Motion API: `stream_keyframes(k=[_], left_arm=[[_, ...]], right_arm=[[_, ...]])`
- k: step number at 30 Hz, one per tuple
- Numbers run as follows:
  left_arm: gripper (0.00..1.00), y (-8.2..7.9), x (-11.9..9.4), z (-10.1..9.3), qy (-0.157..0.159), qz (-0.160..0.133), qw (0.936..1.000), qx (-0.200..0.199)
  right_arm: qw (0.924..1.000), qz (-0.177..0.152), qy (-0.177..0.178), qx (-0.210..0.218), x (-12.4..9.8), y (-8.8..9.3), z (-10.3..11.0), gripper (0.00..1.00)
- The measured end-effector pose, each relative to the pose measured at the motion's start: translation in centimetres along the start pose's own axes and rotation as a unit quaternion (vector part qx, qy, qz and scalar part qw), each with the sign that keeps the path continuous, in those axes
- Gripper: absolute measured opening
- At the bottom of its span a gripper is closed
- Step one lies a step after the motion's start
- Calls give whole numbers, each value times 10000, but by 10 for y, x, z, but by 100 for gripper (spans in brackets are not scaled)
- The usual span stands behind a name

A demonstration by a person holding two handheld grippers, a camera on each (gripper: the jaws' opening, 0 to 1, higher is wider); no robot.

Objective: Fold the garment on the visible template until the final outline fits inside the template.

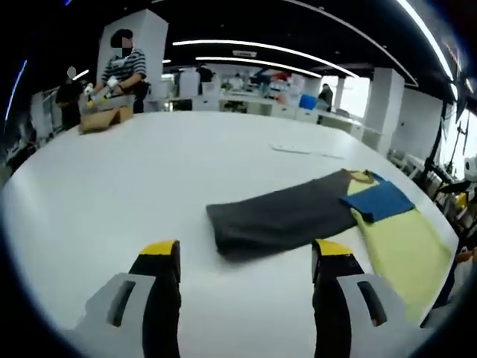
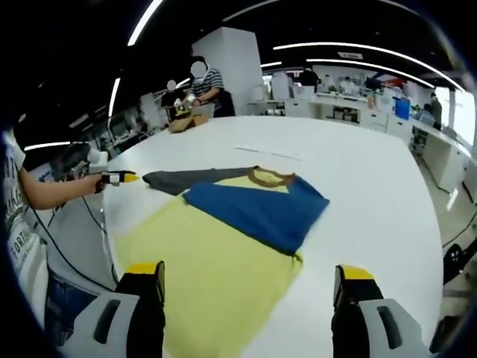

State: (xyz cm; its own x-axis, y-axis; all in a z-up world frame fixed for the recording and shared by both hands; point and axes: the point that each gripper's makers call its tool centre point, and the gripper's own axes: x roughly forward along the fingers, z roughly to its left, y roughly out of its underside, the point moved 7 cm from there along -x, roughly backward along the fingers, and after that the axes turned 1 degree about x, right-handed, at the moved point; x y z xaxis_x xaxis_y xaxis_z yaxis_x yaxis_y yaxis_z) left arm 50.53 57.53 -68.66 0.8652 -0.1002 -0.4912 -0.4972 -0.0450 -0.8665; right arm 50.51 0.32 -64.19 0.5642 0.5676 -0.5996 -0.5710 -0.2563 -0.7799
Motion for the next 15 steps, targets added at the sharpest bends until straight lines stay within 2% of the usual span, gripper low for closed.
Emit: stream_keyframes(k=[4,11,15], left_arm=[[49,1,2,10,-96,-38,9996,-276],[31,8,9,17,-257,43,9992,-318],[25,8,15,16,-259,85,9992,-308]], right_arm=[[10000,20,64,2,-2,1,2,89],[9998,29,171,53,-6,1,3,87],[9998,42,183,65,-8,1,4,86]])
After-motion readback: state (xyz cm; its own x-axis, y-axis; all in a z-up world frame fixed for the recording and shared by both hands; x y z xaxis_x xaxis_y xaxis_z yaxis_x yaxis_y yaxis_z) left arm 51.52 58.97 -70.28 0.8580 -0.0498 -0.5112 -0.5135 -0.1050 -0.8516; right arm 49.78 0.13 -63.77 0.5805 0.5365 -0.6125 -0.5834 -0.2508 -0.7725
